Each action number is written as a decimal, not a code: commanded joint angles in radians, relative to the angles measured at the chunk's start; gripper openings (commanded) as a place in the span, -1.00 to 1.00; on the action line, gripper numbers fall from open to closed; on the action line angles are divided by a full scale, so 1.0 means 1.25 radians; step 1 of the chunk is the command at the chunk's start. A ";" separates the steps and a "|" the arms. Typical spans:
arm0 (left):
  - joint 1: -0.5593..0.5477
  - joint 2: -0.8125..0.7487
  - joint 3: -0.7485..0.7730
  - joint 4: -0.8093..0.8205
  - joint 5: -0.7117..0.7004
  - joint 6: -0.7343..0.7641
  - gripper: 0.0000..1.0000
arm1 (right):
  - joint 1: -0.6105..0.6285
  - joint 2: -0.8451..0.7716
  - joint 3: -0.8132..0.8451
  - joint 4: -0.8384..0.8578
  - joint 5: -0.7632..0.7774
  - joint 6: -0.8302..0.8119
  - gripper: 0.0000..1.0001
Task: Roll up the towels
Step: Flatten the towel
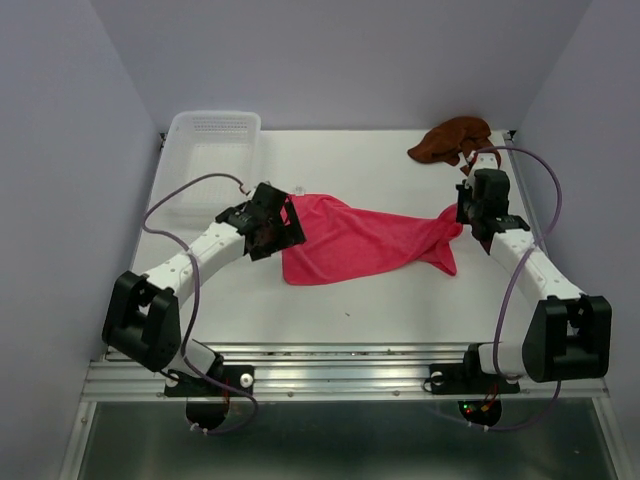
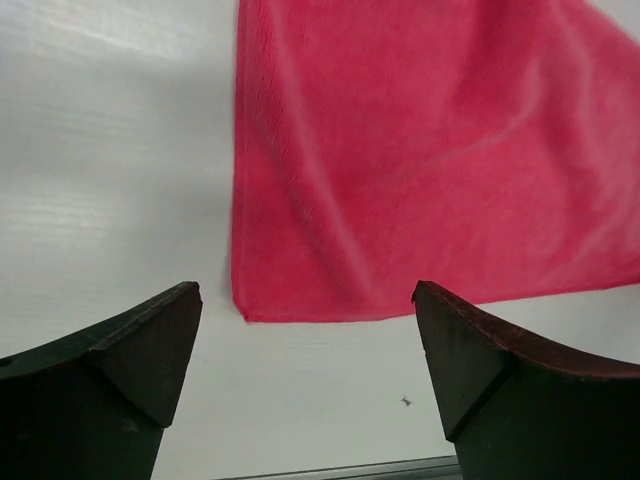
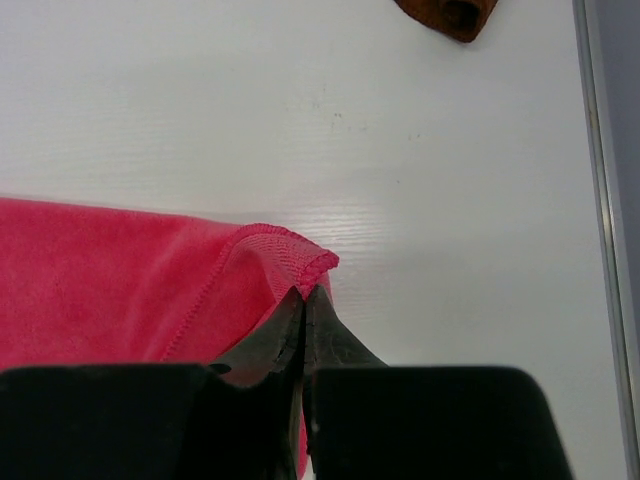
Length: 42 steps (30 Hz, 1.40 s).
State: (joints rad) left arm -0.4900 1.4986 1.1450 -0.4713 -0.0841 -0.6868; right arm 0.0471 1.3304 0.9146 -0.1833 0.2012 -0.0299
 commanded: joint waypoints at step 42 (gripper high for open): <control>-0.031 -0.297 -0.004 0.079 -0.162 -0.056 -1.00 | 0.000 -0.287 0.049 -0.013 -0.057 0.002 -0.95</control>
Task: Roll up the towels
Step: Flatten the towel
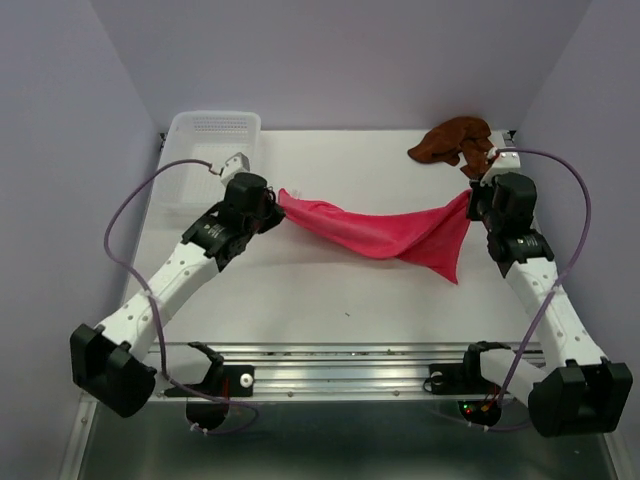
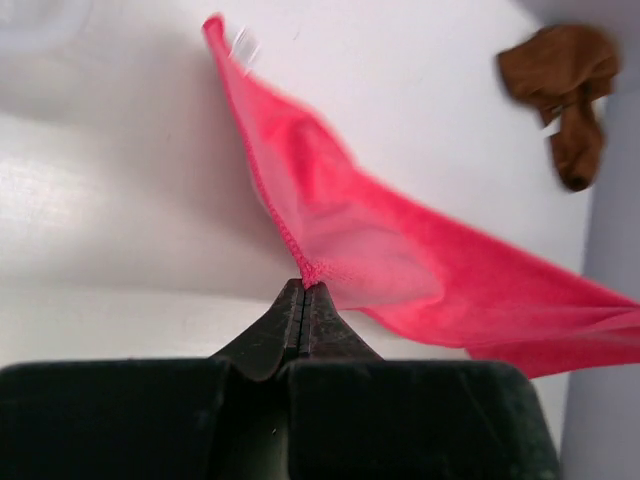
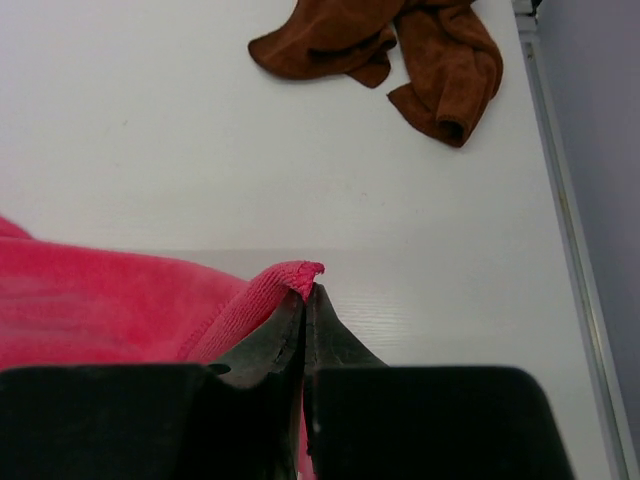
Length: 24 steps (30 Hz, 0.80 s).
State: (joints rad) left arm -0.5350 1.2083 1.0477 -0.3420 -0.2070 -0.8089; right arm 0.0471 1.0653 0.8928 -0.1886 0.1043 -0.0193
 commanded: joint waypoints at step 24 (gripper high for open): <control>0.011 -0.343 0.194 -0.215 -0.365 -0.019 -1.00 | 0.000 -0.309 0.253 -0.333 0.248 0.091 -0.97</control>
State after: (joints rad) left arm -0.5282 0.7567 1.3594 -0.5972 -0.6109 -0.8104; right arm 0.0475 0.6128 1.2442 -0.5270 0.2958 0.0471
